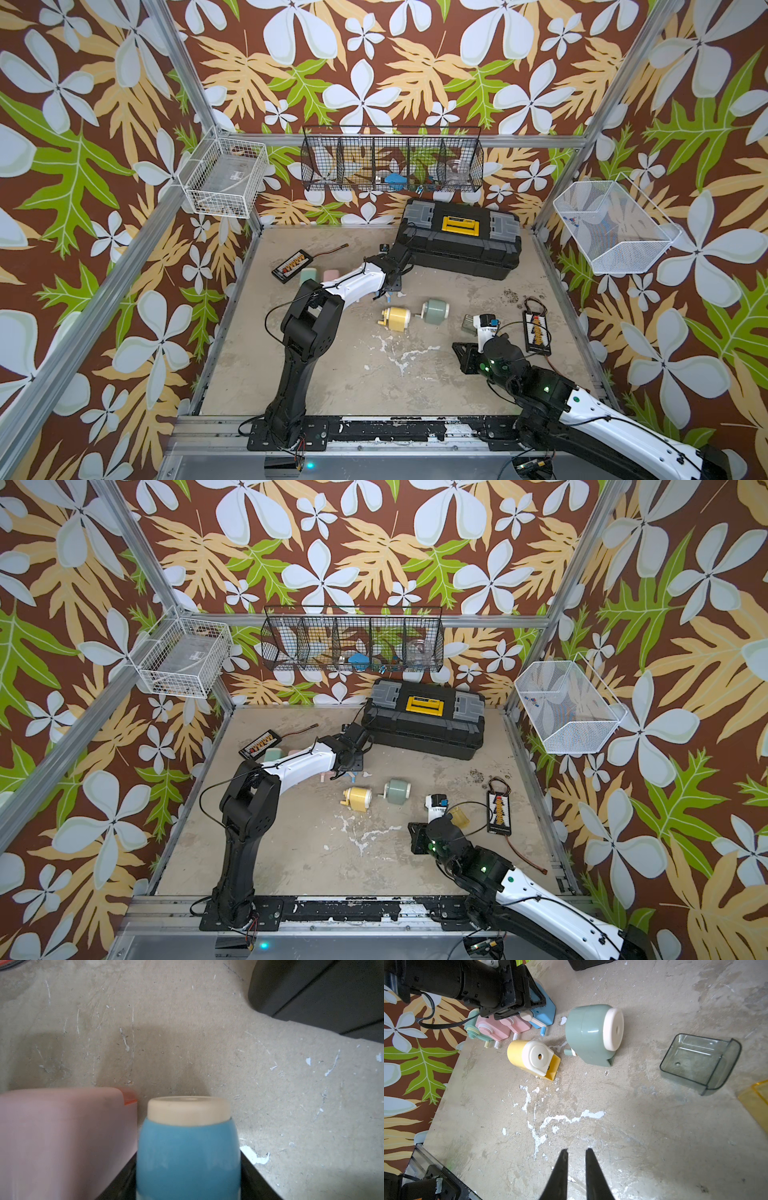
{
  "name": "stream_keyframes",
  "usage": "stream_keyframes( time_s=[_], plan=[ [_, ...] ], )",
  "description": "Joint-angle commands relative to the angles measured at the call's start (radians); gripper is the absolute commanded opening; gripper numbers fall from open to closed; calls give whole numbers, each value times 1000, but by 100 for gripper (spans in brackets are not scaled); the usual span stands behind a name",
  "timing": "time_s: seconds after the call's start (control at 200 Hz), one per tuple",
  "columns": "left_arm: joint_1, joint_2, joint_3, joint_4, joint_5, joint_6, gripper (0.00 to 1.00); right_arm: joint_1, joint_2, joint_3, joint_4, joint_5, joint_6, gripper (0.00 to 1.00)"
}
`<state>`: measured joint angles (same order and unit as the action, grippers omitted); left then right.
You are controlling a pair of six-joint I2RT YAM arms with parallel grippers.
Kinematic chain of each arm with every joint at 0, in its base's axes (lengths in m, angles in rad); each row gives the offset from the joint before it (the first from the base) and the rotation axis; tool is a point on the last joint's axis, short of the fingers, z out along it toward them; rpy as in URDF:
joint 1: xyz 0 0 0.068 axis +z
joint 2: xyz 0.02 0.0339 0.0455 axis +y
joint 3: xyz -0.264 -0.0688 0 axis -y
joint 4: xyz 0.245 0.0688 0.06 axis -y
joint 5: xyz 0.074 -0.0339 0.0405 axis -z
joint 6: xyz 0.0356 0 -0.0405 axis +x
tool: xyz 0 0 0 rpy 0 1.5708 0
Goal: Put the tray back into the pencil sharpener
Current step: Place the pencil sharpener at the center of the board, then pick up the container from the center of the board.
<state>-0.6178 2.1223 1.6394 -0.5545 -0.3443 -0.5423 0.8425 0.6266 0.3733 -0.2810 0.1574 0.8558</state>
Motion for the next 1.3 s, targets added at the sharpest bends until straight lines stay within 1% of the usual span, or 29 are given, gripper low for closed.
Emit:
stream_keyframes(
  time_s=[0.0,0.01,0.04,0.06,0.14,0.165,0.235,0.245,0.275,0.385,0.515,0.651,0.766,0.816,0.876,1.036,1.161,1.296],
  plan=[
    [1,8,-1,13,1,19,55,0,-1,3,6,7,-8,18],
    [1,8,0,12,0,20,58,0,-1,4,6,6,-8,18],
    [1,7,0,13,0,22,62,0,-1,3,7,6,-8,18],
    [1,7,0,12,-1,22,67,0,0,4,6,6,-8,18],
    [1,2,-3,16,4,28,72,0,0,4,8,7,-9,18],
    [2,0,-3,16,3,28,77,0,-1,3,8,5,-9,18],
    [1,-7,-4,20,3,34,81,0,1,4,8,4,-9,18],
    [1,-9,-4,19,2,34,83,0,1,4,8,4,-9,18],
    [1,-13,-4,21,1,37,86,0,1,3,6,4,-9,18],
    [0,-39,-6,22,-2,48,88,0,-1,3,5,2,-10,19],
    [-11,-103,-12,28,-22,63,89,0,-1,2,2,4,-13,19],
    [-40,-202,-30,34,-62,84,89,0,-1,11,-16,16,-16,19],
    [-66,-327,-84,79,-92,105,89,0,3,29,-47,40,-20,20],
    [-76,-397,-133,126,-87,119,88,-2,11,42,-66,54,-22,20],
    [-82,-493,-203,203,-77,133,84,-7,23,59,-95,78,-21,20],
    [-85,-765,-476,450,-24,172,75,-59,66,94,-145,104,-39,20],
    [-85,-957,-708,668,45,233,69,-145,99,117,-179,99,-76,20],
    [-85,-1126,-922,841,79,309,63,-291,123,128,-231,106,-93,22]
  ],
)
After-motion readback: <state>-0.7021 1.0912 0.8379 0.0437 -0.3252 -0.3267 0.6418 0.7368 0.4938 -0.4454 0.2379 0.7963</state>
